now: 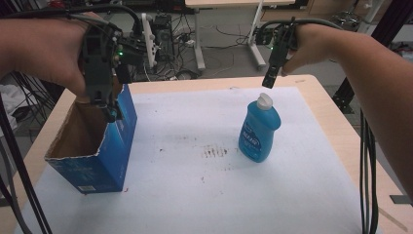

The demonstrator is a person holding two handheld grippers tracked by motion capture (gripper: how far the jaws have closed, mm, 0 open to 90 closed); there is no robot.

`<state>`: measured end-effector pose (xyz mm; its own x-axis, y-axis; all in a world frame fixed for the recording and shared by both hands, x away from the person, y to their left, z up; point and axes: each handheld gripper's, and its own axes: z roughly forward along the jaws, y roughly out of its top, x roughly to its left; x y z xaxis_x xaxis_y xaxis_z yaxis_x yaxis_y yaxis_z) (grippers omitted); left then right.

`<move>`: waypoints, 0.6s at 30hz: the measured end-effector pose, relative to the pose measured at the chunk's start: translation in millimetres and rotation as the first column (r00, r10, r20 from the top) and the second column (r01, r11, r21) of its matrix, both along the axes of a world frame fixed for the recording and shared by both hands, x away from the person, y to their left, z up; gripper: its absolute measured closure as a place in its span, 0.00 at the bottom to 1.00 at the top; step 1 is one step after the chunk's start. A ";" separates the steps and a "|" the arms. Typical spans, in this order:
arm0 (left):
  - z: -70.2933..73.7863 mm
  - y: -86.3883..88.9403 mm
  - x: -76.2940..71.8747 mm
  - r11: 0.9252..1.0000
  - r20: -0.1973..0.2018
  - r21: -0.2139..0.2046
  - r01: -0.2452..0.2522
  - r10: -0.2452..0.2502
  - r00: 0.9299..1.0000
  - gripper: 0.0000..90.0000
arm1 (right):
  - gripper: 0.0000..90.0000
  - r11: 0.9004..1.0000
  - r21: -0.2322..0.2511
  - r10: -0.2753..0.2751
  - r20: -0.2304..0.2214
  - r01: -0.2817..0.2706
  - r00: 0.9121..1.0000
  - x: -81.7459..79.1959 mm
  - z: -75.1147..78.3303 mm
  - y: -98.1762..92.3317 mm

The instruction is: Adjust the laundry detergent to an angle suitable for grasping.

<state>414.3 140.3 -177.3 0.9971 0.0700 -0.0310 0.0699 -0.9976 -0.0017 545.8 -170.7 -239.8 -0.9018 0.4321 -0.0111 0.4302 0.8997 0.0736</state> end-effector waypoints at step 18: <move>0.7 -5.3 -4.6 1.000 -0.003 0.002 0.001 -0.001 1.000 0.02 | 0.03 1.000 0.012 0.009 0.012 -0.009 1.000 -5.4 5.1 -0.3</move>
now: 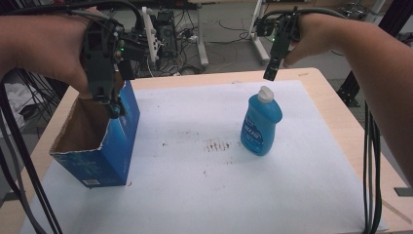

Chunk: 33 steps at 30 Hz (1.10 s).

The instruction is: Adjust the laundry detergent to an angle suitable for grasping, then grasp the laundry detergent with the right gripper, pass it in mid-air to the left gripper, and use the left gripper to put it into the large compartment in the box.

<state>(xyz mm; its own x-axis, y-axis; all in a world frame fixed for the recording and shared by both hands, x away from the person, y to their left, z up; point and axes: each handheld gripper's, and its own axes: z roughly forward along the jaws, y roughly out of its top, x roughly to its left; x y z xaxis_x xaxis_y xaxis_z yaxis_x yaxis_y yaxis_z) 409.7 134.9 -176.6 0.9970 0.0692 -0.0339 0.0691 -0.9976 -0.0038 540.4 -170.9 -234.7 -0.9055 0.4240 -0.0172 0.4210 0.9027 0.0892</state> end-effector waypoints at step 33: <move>3.7 0.6 0.8 1.000 0.014 -0.013 -0.018 0.018 1.000 0.02 | 0.03 1.000 -0.028 0.004 -0.009 -0.005 1.000 4.2 -12.5 -0.8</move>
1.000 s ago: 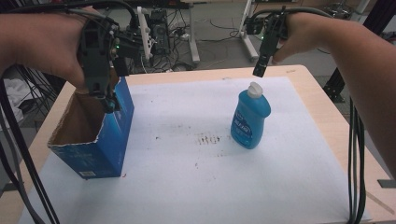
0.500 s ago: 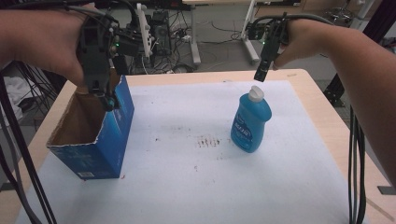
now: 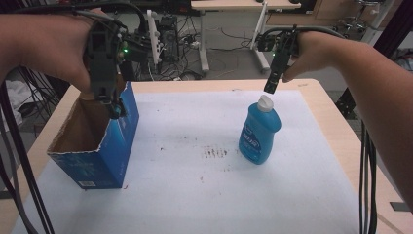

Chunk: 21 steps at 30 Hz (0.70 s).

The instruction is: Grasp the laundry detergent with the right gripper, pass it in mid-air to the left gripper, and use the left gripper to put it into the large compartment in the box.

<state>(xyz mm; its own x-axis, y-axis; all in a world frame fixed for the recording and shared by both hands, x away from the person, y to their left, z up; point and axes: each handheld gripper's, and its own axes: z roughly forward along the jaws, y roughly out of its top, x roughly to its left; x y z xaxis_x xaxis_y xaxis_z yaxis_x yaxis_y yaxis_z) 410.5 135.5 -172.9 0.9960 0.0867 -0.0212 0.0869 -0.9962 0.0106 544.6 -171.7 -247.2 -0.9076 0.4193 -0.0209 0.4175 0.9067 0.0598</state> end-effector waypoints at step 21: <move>-5.0 0.2 -1.6 1.000 0.001 0.006 0.016 -0.016 1.000 0.02 | 0.03 0.989 0.108 -0.108 0.030 0.104 0.994 -23.6 1.6 -38.9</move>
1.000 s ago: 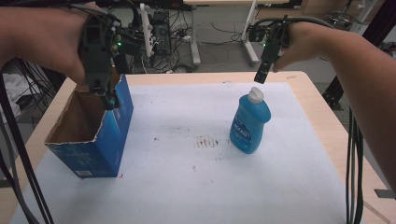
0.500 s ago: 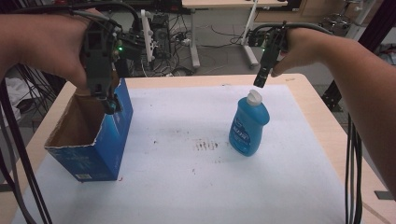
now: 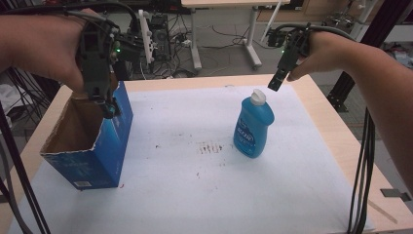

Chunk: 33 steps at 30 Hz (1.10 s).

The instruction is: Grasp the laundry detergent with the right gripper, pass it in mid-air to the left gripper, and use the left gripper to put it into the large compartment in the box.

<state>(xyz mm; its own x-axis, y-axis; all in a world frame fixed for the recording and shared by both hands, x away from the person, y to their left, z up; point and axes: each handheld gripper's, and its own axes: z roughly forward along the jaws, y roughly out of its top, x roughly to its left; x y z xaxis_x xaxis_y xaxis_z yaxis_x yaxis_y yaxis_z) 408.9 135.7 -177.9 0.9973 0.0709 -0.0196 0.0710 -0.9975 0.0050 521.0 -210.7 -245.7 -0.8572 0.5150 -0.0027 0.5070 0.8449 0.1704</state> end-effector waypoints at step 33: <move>-4.8 3.8 -1.6 1.000 -0.001 0.004 0.002 -0.002 1.000 0.02 | 0.03 0.948 0.285 -0.179 0.106 0.142 0.978 -65.9 -17.3 -60.4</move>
<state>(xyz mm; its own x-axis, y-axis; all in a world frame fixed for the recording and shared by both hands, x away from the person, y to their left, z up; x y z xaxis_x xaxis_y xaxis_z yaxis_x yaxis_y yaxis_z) 407.3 139.5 -182.7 0.9974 0.0686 -0.0200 0.0686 -0.9976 0.0015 455.0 -271.1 -262.9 -0.7647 0.6422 0.0532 0.5903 0.6650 0.4575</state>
